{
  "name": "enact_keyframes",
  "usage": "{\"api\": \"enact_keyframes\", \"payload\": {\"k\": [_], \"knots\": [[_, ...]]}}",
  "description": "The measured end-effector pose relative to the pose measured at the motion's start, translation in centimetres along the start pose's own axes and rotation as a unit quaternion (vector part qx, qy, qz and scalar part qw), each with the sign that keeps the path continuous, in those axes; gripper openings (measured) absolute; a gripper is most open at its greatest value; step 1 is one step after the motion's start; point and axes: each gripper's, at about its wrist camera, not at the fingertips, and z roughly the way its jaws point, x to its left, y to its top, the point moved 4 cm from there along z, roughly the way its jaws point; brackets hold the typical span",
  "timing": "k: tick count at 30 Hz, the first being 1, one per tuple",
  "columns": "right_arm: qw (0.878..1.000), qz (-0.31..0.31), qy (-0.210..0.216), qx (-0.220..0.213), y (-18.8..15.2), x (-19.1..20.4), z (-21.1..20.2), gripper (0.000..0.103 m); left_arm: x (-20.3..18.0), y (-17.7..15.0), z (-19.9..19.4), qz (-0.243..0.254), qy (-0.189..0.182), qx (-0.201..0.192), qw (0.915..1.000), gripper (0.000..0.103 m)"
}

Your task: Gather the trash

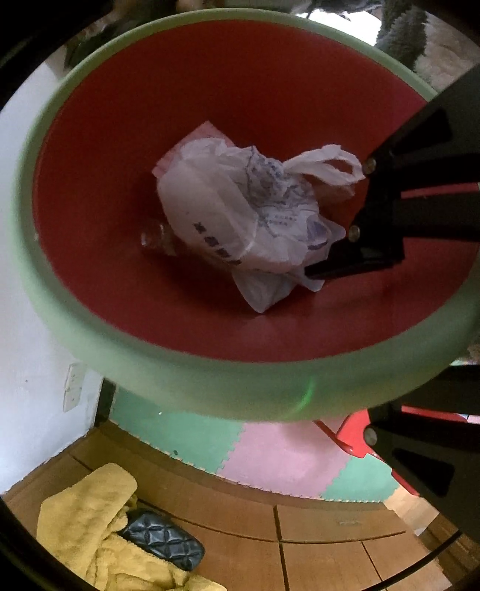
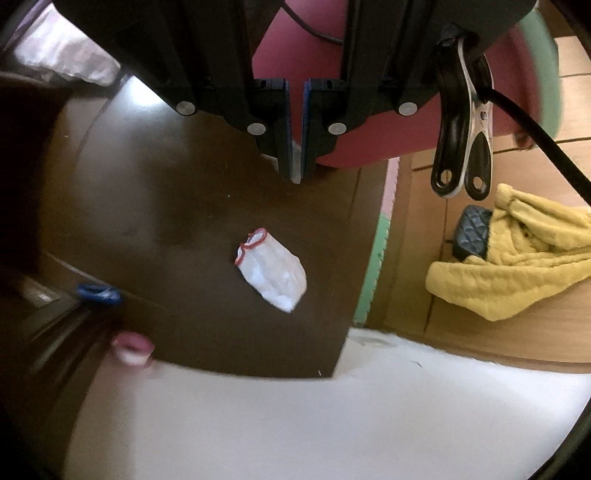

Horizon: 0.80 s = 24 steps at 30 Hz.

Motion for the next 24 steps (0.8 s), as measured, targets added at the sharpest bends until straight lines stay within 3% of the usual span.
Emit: {"api": "enact_keyframes", "payload": {"k": [13, 24], "knots": [[0.996, -0.034, 0.027, -0.082, -3.2, 4.6, -13.7, 0.005, -0.7, 2.4, -1.7, -0.035, -0.008, -0.041, 0.9985, 0.026], [0.988, -0.091, 0.074, -0.100, -7.8, 8.2, -20.3, 0.006, -1.1, 2.1, -2.1, -0.041, -0.010, -0.061, 0.9973, 0.026]]}}
